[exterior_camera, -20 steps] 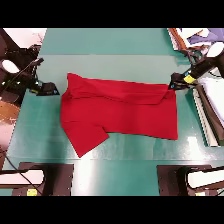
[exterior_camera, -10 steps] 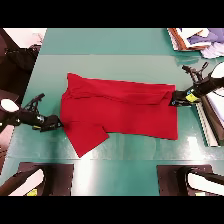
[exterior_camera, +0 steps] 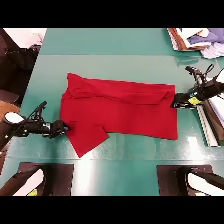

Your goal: Fold the shirts.

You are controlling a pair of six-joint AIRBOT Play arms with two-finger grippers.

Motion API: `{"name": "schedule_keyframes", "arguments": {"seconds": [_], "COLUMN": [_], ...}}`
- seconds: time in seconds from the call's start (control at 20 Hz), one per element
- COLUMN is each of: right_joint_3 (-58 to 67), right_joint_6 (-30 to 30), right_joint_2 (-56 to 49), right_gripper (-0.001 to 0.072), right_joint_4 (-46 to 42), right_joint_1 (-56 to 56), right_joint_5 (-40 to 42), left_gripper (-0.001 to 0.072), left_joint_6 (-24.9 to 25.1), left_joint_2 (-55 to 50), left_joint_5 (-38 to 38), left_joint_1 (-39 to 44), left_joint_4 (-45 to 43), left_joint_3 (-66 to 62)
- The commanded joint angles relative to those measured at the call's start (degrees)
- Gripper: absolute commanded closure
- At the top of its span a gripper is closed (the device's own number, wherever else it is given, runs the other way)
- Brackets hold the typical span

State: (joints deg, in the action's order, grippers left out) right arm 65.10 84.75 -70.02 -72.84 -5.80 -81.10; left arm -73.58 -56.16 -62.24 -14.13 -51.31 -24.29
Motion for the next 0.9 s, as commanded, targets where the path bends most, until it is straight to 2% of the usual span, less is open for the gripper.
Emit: {"name": "schedule_keyframes", "arguments": {"seconds": [0.0,0.05,0.1,0.25,0.45,0.55,0.65,0.7,0.85], "right_joint_3": [-0.1,-0.2,-0.2,-4.8,-20.7,-27.4,-32.2,-33.9,-37.2], "right_joint_6": [-0.3,-1.0,-1.3,-1.6,-4.1,-6.0,-9.0,-11.3,-12.9], "right_joint_2": [0.5,0.5,0.5,2.4,7.8,8.7,8.7,8.7,8.7], "right_gripper": [0.0371,0.0371,0.0371,0.0371,0.0363,0.0223,0.0235,0.0273,0.0274], "right_joint_4": [2.2,3.7,4.3,4.2,4.3,4.4,7.3,9.6,13.6], "right_joint_1": [1.4,2.7,4.1,10.1,21.8,27.8,32.2,33.6,34.8], "right_joint_5": [-1.2,-2.3,-3.5,-6.0,-3.7,-2.7,-1.1,-0.1,4.3], "left_gripper": [0.0506,0.0663,0.0678,0.0679,0.0678,0.0678,0.0678,0.0678,0.0678], "left_joint_6": [1.2,2.8,3.7,5.1,5.1,5.1,5.1,5.1,5.1], "left_joint_2": [0.0,0.0,0.0,0.0,0.0,0.0,0.0,0.0,0.0], "left_joint_5": [2.3,2.3,2.1,-0.7,-1.9,-1.7,-1.7,-1.7,-1.4], "left_joint_1": [0.0,0.0,0.0,0.0,0.0,0.0,0.0,0.0,0.0], "left_joint_4": [2.3,3.9,5.4,5.7,5.7,5.8,5.8,5.8,5.8], "left_joint_3": [1.5,1.5,1.2,-1.7,-4.9,-5.1,-5.1,-5.1,-5.1]}}
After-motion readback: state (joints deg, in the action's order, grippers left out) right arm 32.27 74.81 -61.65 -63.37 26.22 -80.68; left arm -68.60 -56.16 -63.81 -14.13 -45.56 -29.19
